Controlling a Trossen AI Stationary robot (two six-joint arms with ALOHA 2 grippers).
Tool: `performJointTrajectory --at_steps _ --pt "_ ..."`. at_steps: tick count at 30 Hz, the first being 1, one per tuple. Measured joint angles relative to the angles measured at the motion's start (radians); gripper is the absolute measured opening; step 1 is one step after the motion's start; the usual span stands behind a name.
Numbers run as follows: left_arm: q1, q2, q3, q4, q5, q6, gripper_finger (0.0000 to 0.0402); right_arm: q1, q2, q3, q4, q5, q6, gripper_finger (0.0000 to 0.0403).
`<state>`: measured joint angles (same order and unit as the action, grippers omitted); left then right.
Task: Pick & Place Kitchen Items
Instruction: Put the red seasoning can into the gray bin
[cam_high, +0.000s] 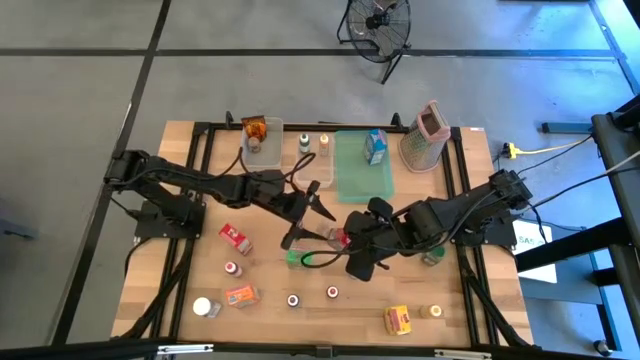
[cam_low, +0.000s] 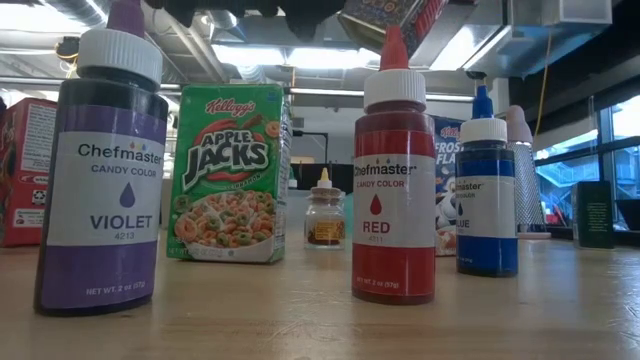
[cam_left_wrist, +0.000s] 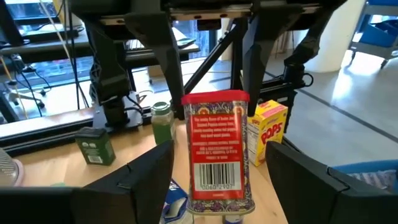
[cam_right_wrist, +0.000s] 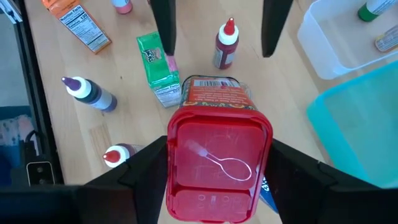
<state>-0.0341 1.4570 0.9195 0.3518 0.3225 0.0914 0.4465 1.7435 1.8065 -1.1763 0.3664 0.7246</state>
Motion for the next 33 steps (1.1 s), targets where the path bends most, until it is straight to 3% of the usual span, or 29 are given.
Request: performJointTrajectory --at_steps 6,11,15,28,33 --pt "-0.005 0.000 0.000 -0.031 -0.016 -0.001 0.0249 -0.003 0.000 0.000 0.002 0.000 0.000 0.0234" --pt "-0.033 0.000 0.000 -0.048 -0.071 0.150 0.0249 -0.002 0.000 0.000 0.010 0.000 0.000 0.0234" --pt "-0.055 0.000 0.000 -0.018 -0.058 0.205 0.0249 -0.002 0.000 0.000 0.009 -0.001 0.000 0.0234" --pt "-0.061 0.000 0.000 -0.011 -0.059 0.198 0.0250 -0.002 0.000 0.000 0.006 -0.012 0.000 0.0234" --pt "-0.054 0.000 0.000 -0.011 -0.060 0.181 0.0277 -0.002 0.000 0.000 0.006 -0.012 0.000 0.0234"
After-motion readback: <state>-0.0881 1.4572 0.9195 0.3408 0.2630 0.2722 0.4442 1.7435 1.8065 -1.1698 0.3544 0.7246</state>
